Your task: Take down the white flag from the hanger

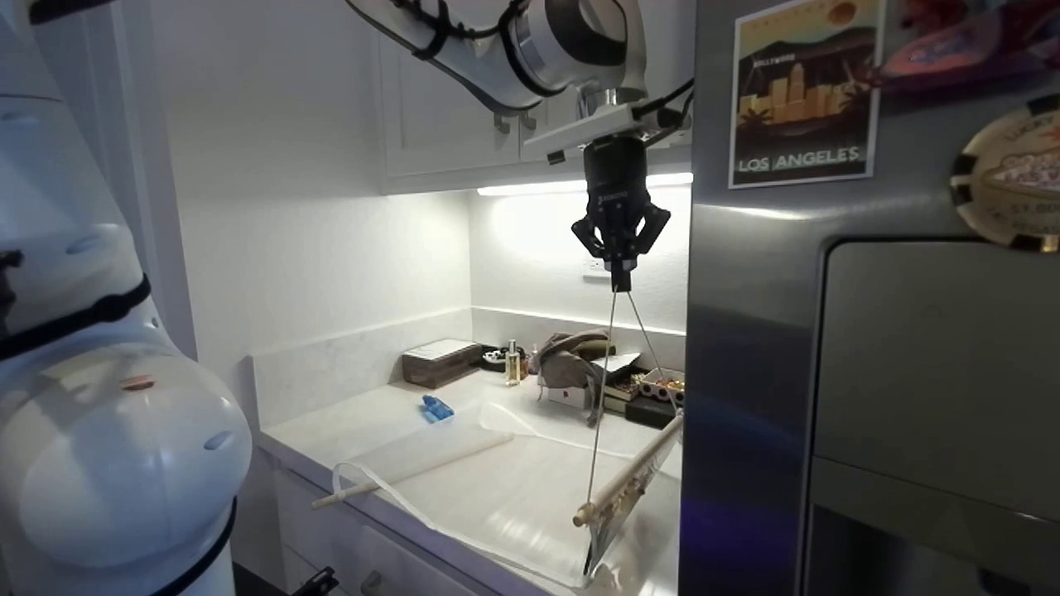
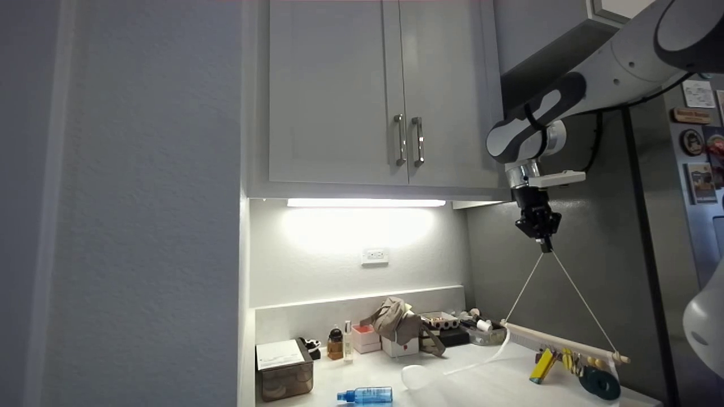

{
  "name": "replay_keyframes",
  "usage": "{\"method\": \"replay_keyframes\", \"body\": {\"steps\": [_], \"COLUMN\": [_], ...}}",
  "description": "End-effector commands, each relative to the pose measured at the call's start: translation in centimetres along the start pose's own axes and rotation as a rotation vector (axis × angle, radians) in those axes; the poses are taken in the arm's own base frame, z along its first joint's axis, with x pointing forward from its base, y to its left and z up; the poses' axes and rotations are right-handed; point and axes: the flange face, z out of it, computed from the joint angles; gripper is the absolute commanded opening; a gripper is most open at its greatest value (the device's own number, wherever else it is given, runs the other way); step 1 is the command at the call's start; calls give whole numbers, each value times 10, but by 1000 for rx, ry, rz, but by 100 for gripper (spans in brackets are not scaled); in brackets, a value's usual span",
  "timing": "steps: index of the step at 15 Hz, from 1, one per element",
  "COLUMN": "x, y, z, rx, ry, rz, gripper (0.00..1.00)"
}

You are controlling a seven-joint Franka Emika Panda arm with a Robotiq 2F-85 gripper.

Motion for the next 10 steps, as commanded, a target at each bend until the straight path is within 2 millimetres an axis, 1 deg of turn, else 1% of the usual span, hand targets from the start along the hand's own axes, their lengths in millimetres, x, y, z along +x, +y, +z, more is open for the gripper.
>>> {"method": "replay_keyframes", "body": {"steps": [1,8,10], "x": [7,23,27], "y": [7,11,10], "z": [17,54,61], "rx": [-31,-93,-93], "ry": [-11,-60,-56], "rz": [17,30,27], "gripper": [0,0,0]}}
